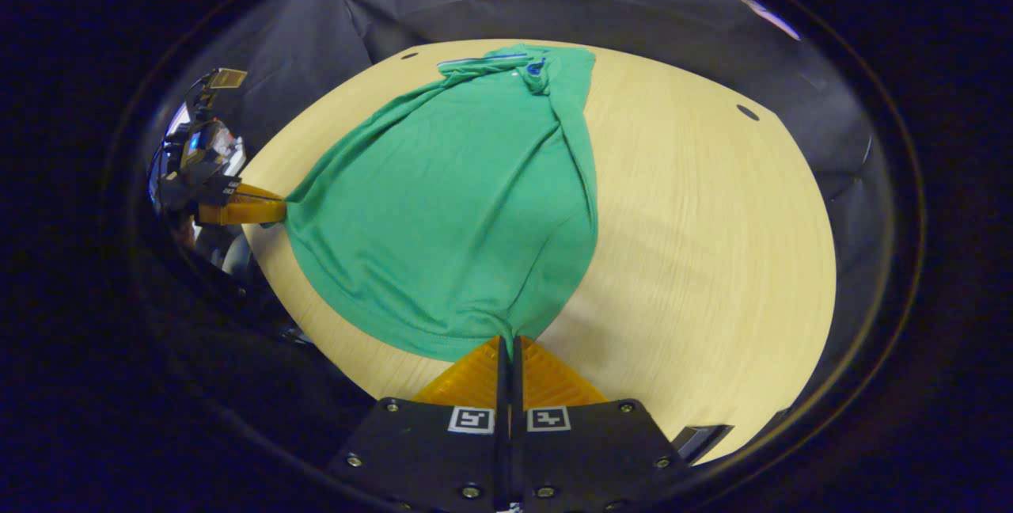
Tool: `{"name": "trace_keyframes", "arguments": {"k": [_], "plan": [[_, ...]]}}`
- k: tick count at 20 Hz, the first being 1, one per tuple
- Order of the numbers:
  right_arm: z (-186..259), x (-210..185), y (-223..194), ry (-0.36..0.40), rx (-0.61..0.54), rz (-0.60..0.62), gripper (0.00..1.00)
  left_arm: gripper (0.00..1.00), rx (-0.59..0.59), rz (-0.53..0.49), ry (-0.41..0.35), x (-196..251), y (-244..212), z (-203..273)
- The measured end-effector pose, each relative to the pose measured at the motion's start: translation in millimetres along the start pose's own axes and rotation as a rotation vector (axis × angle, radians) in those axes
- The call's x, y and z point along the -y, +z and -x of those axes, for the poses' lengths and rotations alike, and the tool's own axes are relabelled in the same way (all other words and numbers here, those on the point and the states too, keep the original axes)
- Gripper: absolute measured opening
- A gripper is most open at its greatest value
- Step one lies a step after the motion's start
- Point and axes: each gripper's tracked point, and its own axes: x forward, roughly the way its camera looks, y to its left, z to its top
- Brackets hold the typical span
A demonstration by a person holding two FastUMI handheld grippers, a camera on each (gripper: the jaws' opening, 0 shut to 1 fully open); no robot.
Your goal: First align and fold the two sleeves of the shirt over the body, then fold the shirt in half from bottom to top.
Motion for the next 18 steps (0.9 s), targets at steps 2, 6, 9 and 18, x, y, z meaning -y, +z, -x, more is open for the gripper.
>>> {"name": "trace_keyframes", "arguments": {"k": [2,6,9,18], "plan": [[6.1,-0.7,10.2,0.005,0.023,0.016,0.01,0.04,0.025,-0.001,-0.017,3.8,11.9,5.6],[22.8,-1.9,34.1,0.016,0.075,0.015,0.01,0.03,0.080,-0.043,-0.037,10.5,42.9,17.7],[35.1,3.1,54.3,0.018,0.116,0.006,0.01,0.03,0.135,-0.072,-0.065,18.2,68.0,30.3],[78.9,20.0,144.3,0.015,0.287,-0.024,0.01,0.03,0.280,-0.106,-0.051,6.0,166.3,51.2]]}}
